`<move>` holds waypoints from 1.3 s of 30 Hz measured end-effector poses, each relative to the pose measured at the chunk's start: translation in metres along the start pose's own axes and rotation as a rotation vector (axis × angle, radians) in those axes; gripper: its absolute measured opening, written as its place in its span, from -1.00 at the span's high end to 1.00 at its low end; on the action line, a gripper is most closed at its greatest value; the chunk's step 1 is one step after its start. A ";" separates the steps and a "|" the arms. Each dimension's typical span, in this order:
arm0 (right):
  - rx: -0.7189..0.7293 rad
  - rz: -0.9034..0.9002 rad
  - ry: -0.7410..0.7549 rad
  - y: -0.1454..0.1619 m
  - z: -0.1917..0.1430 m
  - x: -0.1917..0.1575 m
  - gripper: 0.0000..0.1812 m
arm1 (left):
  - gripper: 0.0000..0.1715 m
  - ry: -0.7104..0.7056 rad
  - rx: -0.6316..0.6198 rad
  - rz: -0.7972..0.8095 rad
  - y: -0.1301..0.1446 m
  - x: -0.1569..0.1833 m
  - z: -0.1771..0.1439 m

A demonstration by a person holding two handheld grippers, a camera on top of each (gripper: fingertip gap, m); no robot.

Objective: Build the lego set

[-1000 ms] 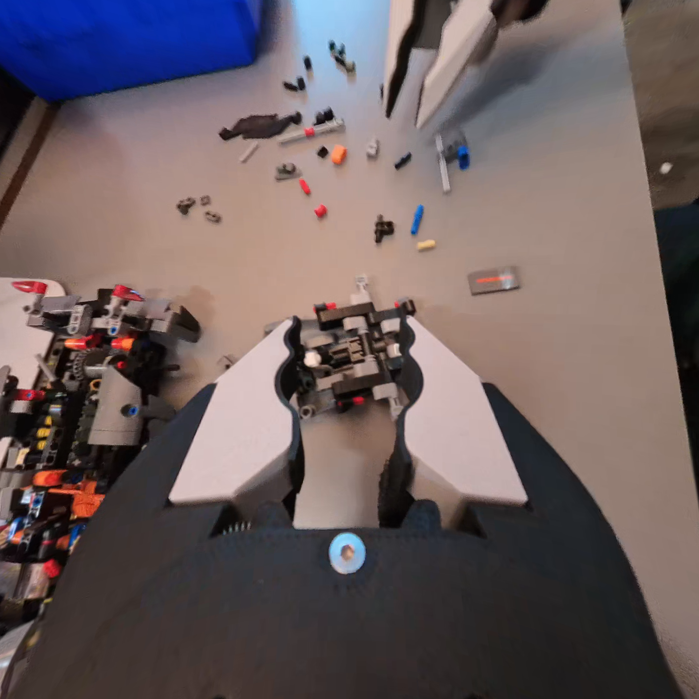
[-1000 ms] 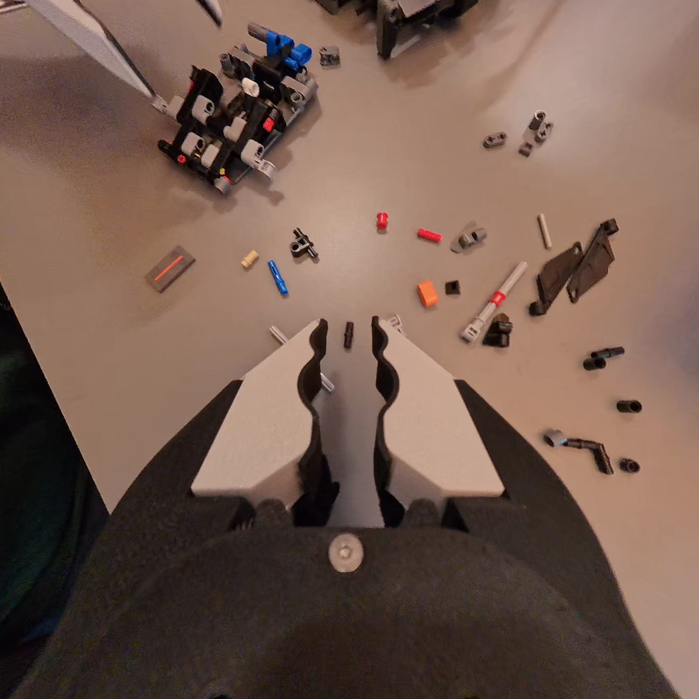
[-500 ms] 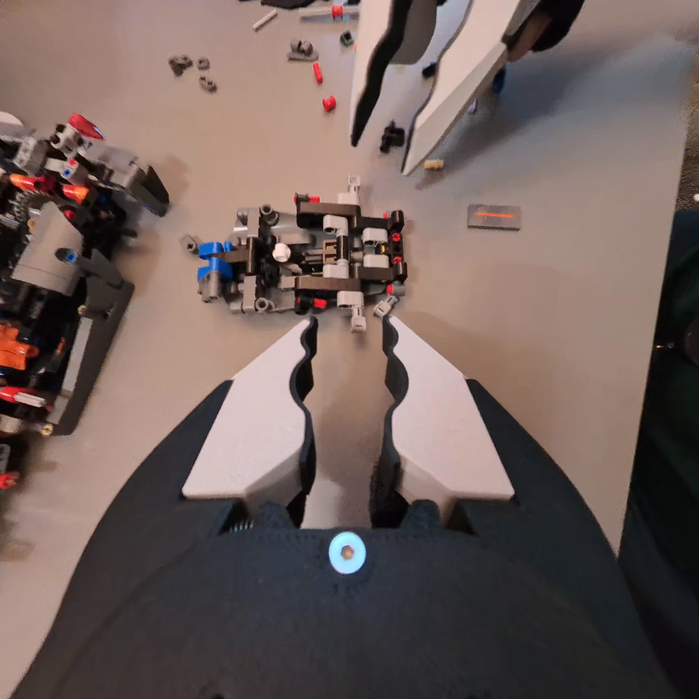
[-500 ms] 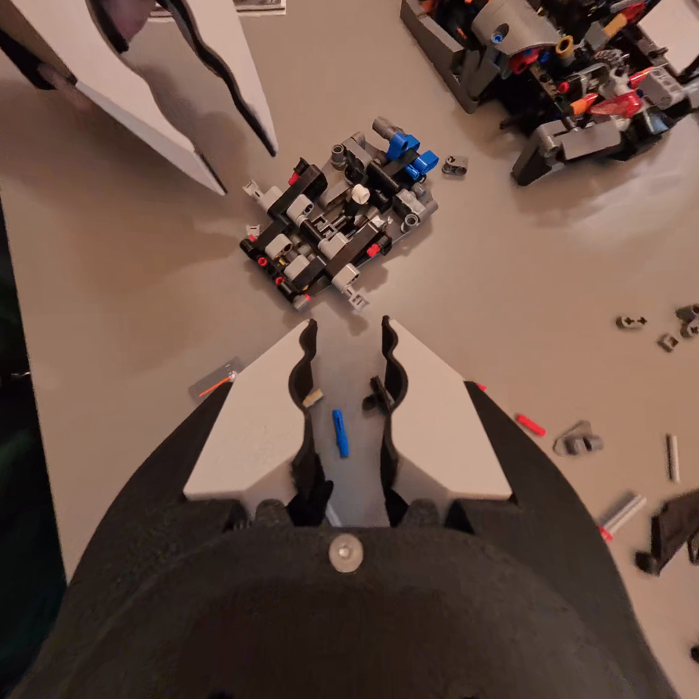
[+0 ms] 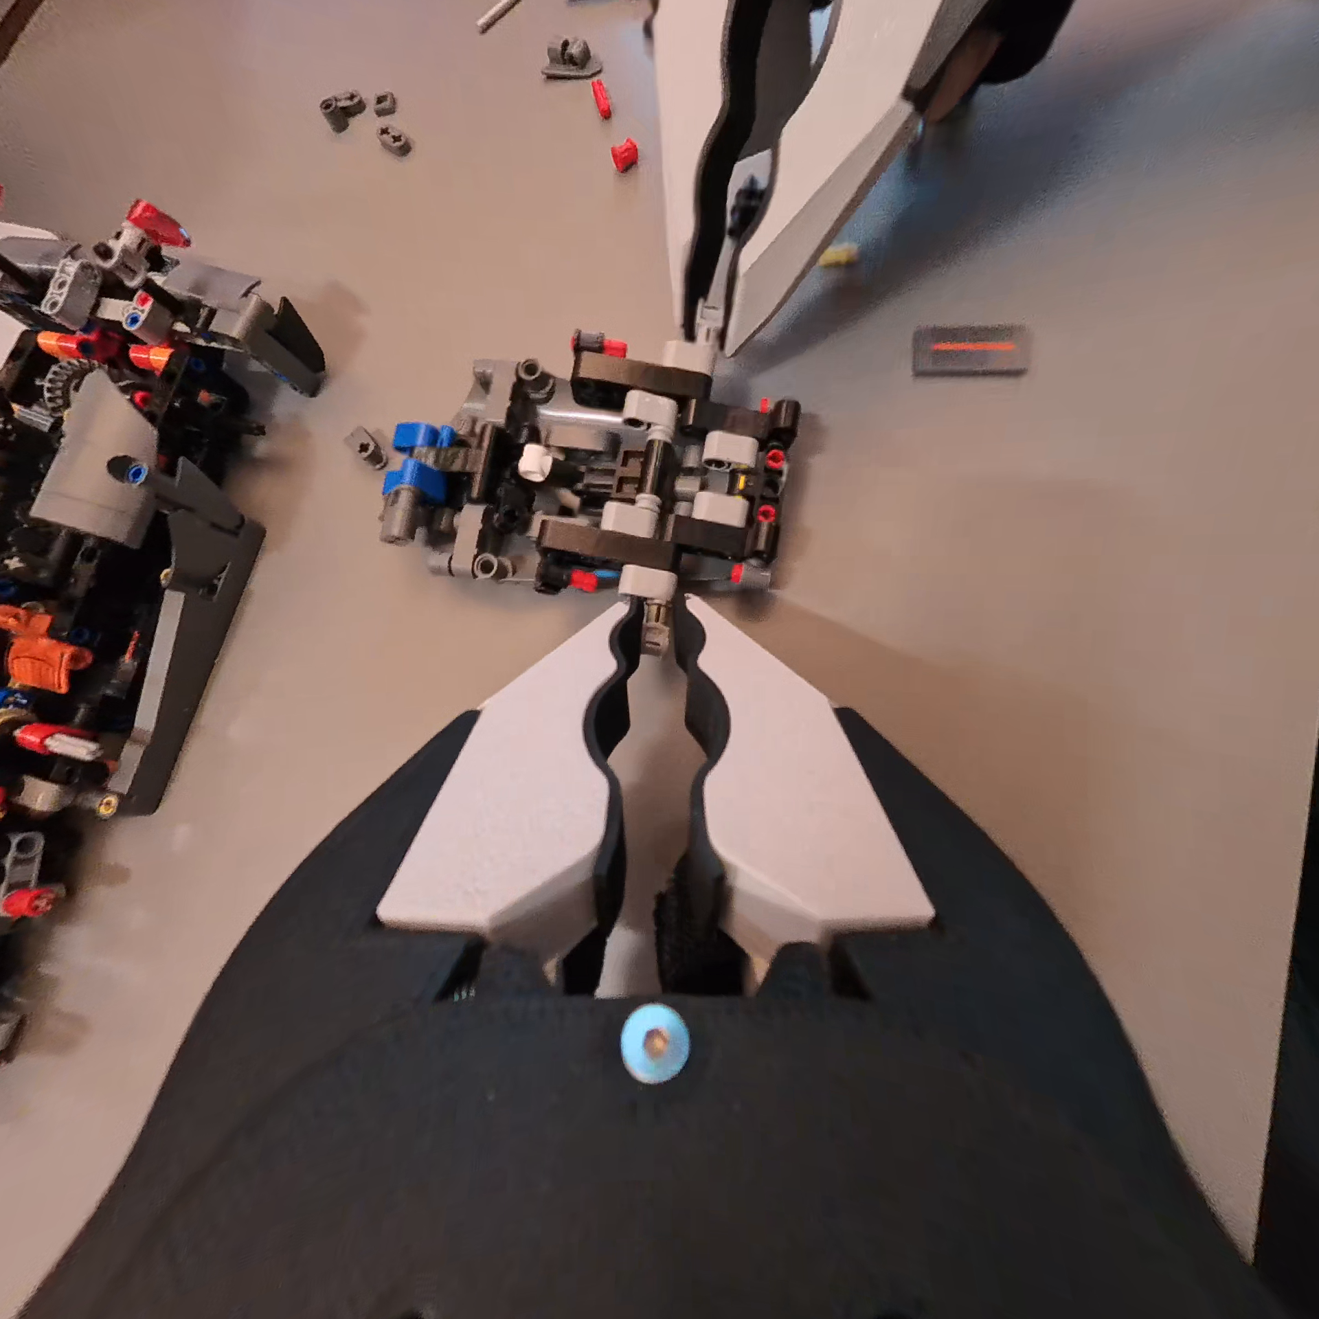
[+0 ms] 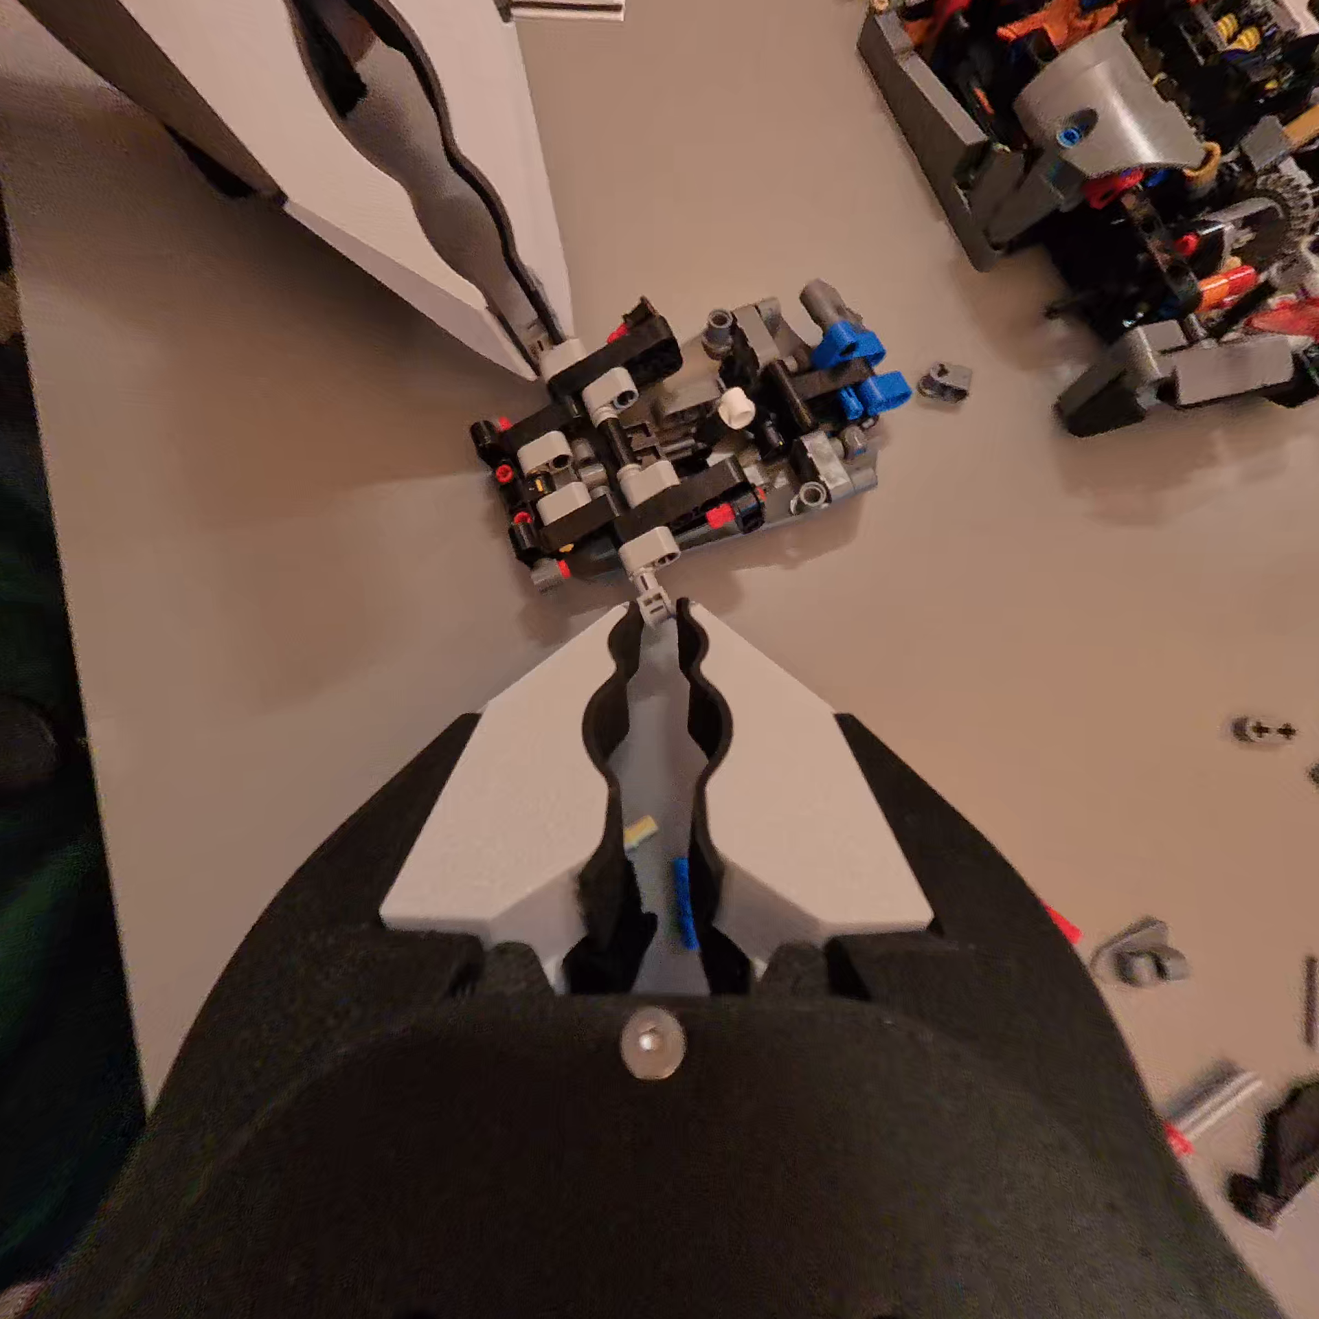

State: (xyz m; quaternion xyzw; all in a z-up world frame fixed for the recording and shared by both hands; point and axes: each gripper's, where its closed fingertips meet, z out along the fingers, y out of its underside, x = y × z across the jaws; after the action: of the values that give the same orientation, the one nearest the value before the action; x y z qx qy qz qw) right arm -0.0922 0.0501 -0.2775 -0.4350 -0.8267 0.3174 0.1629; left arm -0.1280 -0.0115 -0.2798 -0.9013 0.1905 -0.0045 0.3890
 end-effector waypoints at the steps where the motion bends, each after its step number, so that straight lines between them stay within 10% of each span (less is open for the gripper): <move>1: 0.006 0.011 0.002 -0.003 0.000 -0.005 0.92 | 0.92 0.003 0.000 0.010 0.002 -0.001 -0.003; 22: 0.044 0.026 -0.032 -0.056 0.050 -0.073 0.79 | 0.82 0.011 -0.042 0.081 0.048 -0.046 -0.032; 39: 0.089 0.154 -0.031 -0.030 0.023 -0.009 0.62 | 0.24 -0.126 -0.037 -0.263 0.049 -0.012 -0.054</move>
State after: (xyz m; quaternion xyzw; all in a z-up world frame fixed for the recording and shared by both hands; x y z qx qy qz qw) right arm -0.1179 0.0220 -0.2746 -0.4846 -0.7783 0.3722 0.1445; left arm -0.1647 -0.0756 -0.2754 -0.9241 0.0462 0.0048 0.3794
